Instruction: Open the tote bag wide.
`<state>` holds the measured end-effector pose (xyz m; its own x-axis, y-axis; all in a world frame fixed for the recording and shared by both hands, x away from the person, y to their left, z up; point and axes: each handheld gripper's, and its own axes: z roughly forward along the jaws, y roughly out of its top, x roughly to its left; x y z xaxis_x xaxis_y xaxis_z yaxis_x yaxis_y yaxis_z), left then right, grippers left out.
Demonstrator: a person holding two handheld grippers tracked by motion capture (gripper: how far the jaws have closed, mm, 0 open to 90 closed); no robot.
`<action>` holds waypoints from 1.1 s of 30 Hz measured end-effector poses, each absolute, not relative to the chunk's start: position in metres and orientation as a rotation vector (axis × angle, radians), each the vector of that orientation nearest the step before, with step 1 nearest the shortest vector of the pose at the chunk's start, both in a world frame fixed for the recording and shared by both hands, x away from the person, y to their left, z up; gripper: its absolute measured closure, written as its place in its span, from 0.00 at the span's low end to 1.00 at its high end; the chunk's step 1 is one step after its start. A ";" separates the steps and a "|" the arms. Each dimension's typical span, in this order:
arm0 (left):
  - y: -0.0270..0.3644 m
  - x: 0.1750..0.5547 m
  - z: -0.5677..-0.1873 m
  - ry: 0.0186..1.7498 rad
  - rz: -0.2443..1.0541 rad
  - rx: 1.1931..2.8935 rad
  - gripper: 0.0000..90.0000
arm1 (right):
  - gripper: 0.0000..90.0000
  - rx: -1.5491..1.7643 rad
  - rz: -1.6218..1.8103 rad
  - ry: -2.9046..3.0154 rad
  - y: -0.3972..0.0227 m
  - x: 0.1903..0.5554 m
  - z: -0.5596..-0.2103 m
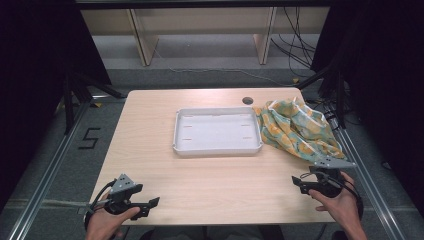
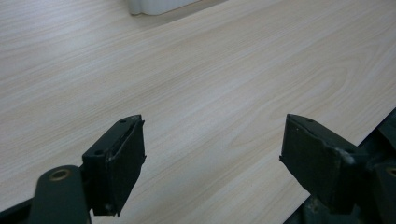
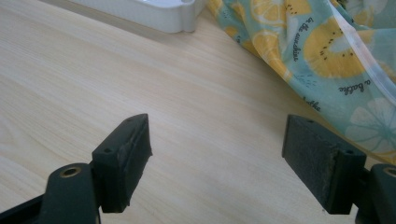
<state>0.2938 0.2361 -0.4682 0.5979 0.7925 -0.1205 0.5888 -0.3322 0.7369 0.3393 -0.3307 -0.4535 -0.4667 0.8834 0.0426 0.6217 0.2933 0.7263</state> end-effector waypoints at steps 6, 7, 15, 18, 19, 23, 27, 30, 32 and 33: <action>0.236 0.294 -0.468 1.087 0.335 2.051 0.23 | 0.28 1.287 0.969 2.198 -0.332 0.341 -0.455; 0.236 0.294 -0.468 1.087 0.335 2.051 0.23 | 0.28 1.287 0.969 2.198 -0.332 0.341 -0.455; 0.235 0.294 -0.468 1.082 0.335 2.058 0.23 | 0.27 1.267 0.978 2.208 -0.331 0.349 -0.455; 0.234 0.294 -0.469 1.088 0.333 2.043 0.23 | 0.25 1.281 0.966 2.187 -0.331 0.353 -0.454; 0.234 0.294 -0.469 1.092 0.330 2.040 0.23 | 0.24 1.328 0.971 2.175 -0.330 0.353 -0.452; 0.235 0.295 -0.469 1.083 0.331 2.063 0.23 | 0.24 1.312 1.001 2.135 -0.336 0.372 -0.449; 0.235 0.295 -0.469 1.075 0.347 2.065 0.23 | 0.24 1.251 1.011 2.117 -0.341 0.394 -0.442; 0.235 0.295 -0.469 1.078 0.332 2.077 0.23 | 0.25 1.214 0.982 2.109 -0.342 0.413 -0.439; 0.233 0.295 -0.470 1.100 0.325 2.045 0.23 | 0.25 1.218 0.966 2.115 -0.341 0.425 -0.439; 0.233 0.295 -0.470 1.100 0.327 2.046 0.23 | 0.25 1.218 0.959 2.115 -0.340 0.430 -0.439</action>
